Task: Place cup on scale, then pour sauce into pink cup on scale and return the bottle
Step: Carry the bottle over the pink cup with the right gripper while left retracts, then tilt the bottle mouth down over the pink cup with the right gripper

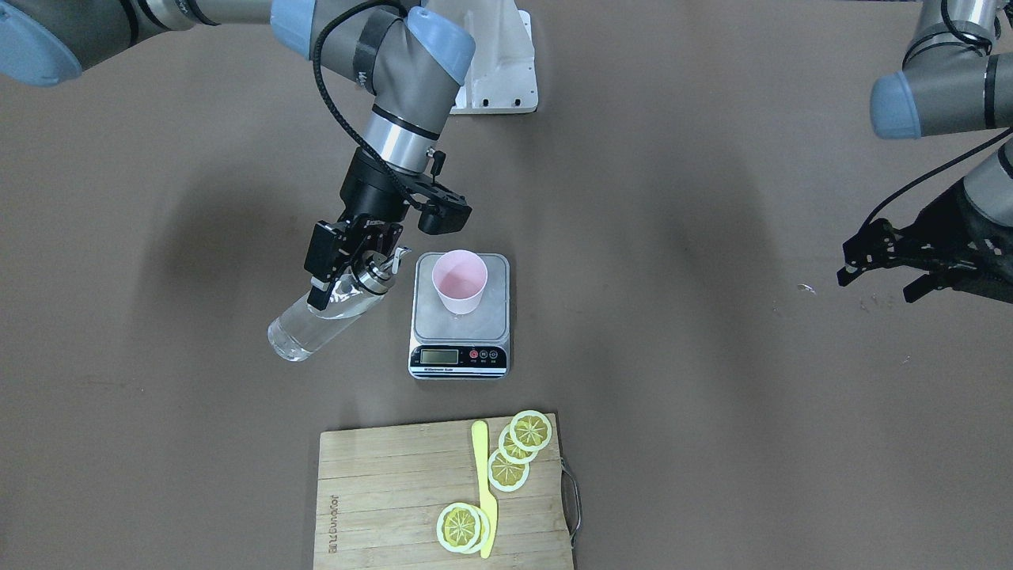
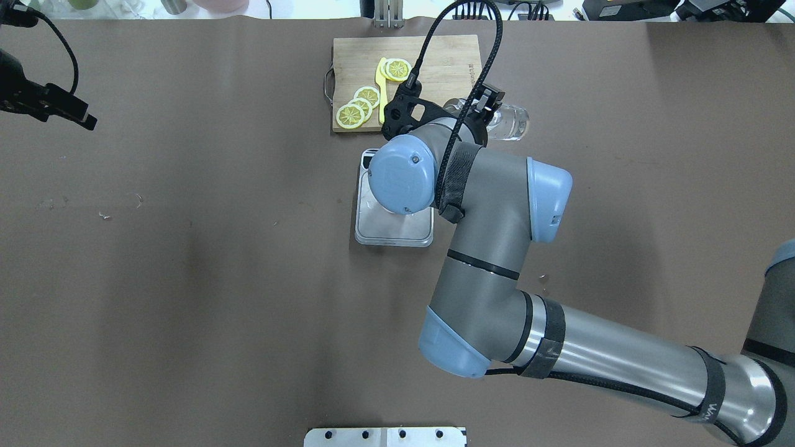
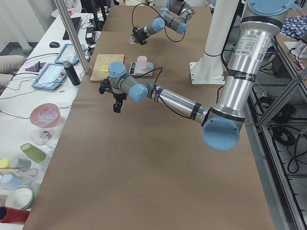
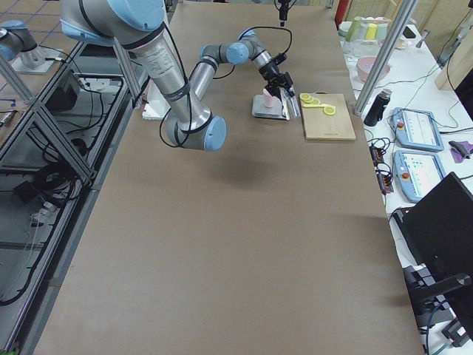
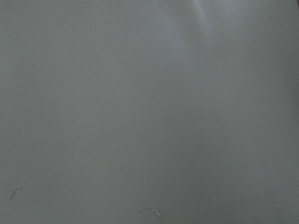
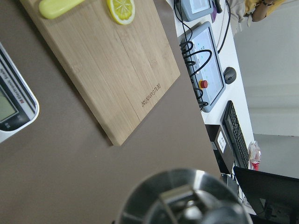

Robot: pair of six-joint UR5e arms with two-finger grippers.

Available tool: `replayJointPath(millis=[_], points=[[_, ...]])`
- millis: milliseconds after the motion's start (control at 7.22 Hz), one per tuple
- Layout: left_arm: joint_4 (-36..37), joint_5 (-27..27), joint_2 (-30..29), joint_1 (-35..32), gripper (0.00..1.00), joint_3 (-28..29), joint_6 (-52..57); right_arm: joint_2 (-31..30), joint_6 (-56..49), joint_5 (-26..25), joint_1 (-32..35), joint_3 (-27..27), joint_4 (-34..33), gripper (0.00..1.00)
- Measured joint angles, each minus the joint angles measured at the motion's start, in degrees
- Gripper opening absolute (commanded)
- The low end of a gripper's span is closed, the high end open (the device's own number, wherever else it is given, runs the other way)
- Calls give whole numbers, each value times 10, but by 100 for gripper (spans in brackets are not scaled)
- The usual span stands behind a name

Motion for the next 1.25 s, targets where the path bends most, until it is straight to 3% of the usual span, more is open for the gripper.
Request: replayJointPath(millis=[415, 969, 1246], points=[[-57, -5, 57, -34, 97, 1, 1, 5, 1, -25, -8, -16, -8, 0], [-78, -89, 89, -150, 97, 45, 46, 13, 1, -51, -16, -36, -21, 0], [-79, -102, 95, -177, 97, 60, 73, 20, 1, -69, -19, -49, -27, 0]])
